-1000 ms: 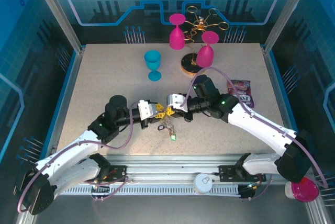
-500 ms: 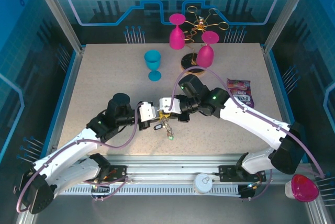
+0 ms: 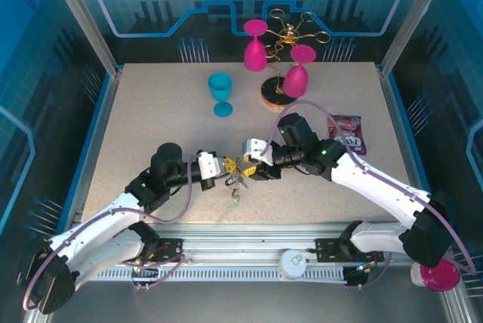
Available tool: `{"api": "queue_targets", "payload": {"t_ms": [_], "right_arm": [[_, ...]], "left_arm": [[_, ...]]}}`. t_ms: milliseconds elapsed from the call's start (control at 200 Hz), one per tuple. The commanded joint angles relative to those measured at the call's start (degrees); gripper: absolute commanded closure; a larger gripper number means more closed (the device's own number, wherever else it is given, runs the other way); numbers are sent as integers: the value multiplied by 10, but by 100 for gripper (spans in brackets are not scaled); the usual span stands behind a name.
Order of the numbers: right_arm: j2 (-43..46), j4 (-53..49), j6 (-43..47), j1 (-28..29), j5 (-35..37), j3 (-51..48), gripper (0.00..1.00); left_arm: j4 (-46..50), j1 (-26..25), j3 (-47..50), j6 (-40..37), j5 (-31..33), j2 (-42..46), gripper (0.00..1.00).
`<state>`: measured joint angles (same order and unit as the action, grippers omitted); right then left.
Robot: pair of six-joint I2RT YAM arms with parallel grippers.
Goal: Put the keys on the keyring
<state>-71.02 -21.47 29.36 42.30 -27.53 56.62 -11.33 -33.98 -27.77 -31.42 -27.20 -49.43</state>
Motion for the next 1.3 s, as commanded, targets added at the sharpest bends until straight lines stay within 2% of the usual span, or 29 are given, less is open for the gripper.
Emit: {"api": "queue_targets", "payload": {"t_ms": [0,300,515,620,705,720,786,841,936,1101,1246,1296], "right_arm": [[4,30,-20,-7,-21,-6,63],[9,100,-44,-11,-45,-28,70],[12,111,-42,-11,-72,-32,75],[8,116,-41,-11,-79,-30,82],[3,115,-40,-11,-84,-26,97],[2,113,-37,-11,-85,-24,100],[1,95,-29,-11,-77,-13,100],[0,71,-16,-9,-68,-3,100],[-10,4,21,3,-39,28,100],[-51,-111,78,36,23,101,100],[-80,-158,102,62,54,150,100],[-85,-160,104,68,60,161,100]], "left_arm": [[-71,-1,9,21,-30,11,100],[-101,-1,22,47,-59,10,100],[-115,-1,24,58,-66,8,100],[-126,-1,27,65,-70,6,100],[-130,-1,27,70,-71,4,100],[-130,-1,27,70,-70,4,100],[-122,-1,24,69,-51,6,100],[-101,-1,19,61,-28,8,86],[-27,-1,-8,28,-4,3,83],[71,-2,-55,-19,16,-18,85],[114,-4,-84,-42,20,-37,86],[124,-5,-90,-48,21,-42,89]]}}
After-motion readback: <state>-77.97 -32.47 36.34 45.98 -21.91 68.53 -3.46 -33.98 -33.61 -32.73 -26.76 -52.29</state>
